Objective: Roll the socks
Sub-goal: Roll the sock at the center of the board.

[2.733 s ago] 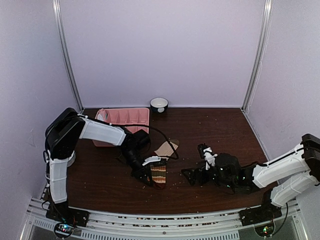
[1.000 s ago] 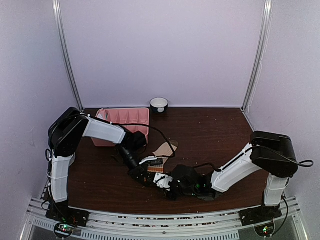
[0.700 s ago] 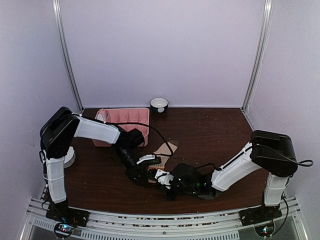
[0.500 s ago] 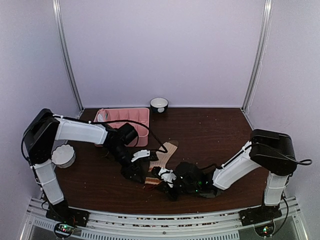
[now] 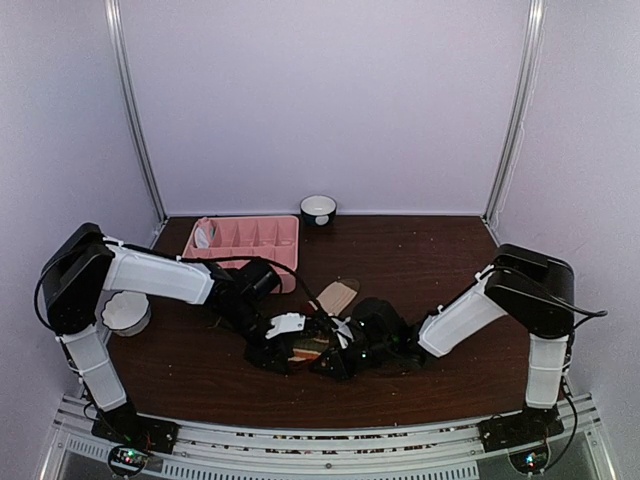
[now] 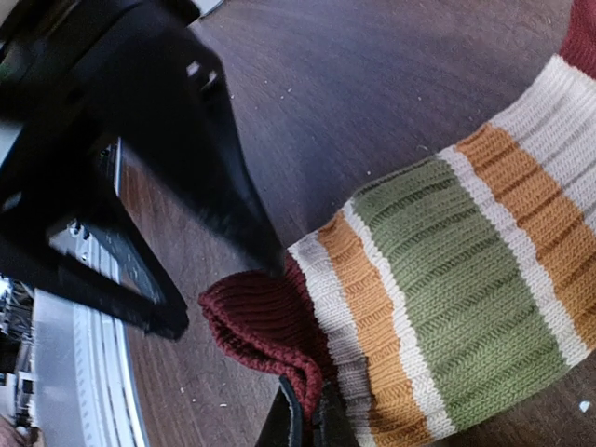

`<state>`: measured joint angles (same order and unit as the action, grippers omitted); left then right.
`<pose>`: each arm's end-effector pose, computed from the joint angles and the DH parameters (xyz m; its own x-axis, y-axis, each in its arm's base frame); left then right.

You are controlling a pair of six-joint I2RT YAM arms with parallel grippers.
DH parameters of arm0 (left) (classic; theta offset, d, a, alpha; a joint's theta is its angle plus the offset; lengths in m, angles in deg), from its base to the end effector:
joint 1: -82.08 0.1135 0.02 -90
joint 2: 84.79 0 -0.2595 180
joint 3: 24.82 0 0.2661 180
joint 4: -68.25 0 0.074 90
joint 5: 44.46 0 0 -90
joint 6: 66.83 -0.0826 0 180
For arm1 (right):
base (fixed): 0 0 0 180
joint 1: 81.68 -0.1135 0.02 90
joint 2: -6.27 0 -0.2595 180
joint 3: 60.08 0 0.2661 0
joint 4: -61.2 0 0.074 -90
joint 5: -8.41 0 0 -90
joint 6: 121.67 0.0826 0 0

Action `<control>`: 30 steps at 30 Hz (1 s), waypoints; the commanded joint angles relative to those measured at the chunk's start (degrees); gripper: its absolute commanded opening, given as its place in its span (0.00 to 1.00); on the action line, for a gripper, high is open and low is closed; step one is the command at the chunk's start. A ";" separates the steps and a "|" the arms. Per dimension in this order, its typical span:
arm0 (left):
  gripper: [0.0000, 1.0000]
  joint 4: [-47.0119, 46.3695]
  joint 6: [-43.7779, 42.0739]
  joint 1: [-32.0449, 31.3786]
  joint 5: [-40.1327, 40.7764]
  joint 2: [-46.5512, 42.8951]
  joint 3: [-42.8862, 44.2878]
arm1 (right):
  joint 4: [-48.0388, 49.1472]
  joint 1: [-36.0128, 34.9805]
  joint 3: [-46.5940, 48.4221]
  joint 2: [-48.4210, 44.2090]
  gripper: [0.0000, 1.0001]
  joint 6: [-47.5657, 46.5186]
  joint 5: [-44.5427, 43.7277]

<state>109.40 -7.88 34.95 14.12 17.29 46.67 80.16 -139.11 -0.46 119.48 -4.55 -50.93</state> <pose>0.2056 -0.2848 0.0946 -0.1736 0.8340 -0.5238 0.9643 0.0358 -0.2625 0.1796 0.3594 0.0554 -0.7057 -0.3764 -0.6003 -0.7068 0.3157 0.6330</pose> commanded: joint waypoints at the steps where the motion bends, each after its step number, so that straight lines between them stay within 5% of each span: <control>1: 0.45 -6.47 -0.13 -2.40 4.87 -1.76 -0.93 | -11.21 0.70 -0.88 3.29 0.00 5.11 3.84; 9: 0.41 -9.67 2.26 -3.75 9.05 -0.99 -0.26 | -15.05 0.84 0.52 3.95 0.00 6.05 5.28; 20: 0.02 -6.22 3.89 -3.62 8.33 4.28 1.34 | -10.24 0.86 -1.22 3.32 0.02 9.17 5.73; 25: 0.00 -3.07 5.29 -3.13 8.00 7.54 3.96 | -2.29 0.91 -4.66 1.66 0.15 11.83 4.62; 30: 0.00 1.62 5.73 -1.91 5.29 10.91 6.28 | 6.49 0.38 -12.79 -3.39 0.42 10.21 -1.21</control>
<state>105.23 -3.42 31.84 20.04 23.74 51.48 87.42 -138.10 -6.32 117.86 6.92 -45.84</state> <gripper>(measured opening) 0.020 0.321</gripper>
